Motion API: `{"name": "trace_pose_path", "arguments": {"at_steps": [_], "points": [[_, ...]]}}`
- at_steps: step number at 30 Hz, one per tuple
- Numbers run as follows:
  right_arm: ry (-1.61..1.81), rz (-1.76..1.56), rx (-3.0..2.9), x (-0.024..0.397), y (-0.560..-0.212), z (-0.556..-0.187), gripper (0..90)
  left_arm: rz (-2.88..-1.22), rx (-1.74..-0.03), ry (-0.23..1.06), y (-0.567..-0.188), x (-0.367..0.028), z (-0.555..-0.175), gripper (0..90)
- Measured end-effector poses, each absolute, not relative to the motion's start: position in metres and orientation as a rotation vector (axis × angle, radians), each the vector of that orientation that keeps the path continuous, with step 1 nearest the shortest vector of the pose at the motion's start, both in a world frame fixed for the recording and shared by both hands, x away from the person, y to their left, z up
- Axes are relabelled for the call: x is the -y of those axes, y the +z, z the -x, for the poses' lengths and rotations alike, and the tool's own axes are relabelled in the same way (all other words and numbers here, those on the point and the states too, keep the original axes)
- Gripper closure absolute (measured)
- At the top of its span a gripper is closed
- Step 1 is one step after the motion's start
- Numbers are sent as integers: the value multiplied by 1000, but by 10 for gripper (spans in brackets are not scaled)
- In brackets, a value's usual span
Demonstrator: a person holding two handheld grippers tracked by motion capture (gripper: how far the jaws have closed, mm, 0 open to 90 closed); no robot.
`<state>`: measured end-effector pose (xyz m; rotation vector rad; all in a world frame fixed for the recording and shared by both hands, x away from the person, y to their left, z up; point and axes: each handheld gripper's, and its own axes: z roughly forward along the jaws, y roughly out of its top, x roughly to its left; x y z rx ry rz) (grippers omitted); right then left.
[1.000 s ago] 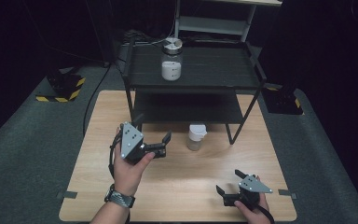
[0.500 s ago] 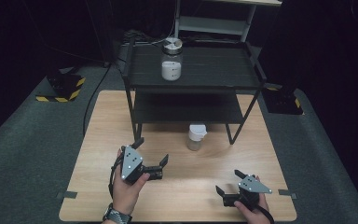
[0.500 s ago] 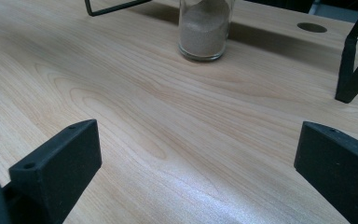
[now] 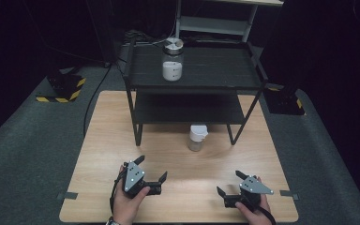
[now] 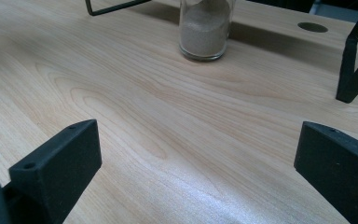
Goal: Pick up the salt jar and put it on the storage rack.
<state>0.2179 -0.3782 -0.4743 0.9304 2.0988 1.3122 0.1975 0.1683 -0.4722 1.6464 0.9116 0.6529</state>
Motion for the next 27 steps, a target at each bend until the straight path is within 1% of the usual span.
{"name": "trace_pose_path", "arguments": {"at_steps": [8, 15, 27], "points": [[1312, -934, -2092, 378, -475, -216, 2, -1758, -947, 606, -478, -168, -204, 4], [1311, -941, -2089, 378, -475, -216, 2, -1853, -951, 608, -479, -162, -208, 4], [1310, -939, -2086, 377, -475, -214, 2, -1931, -911, 629, -474, -153, -209, 7]]}}
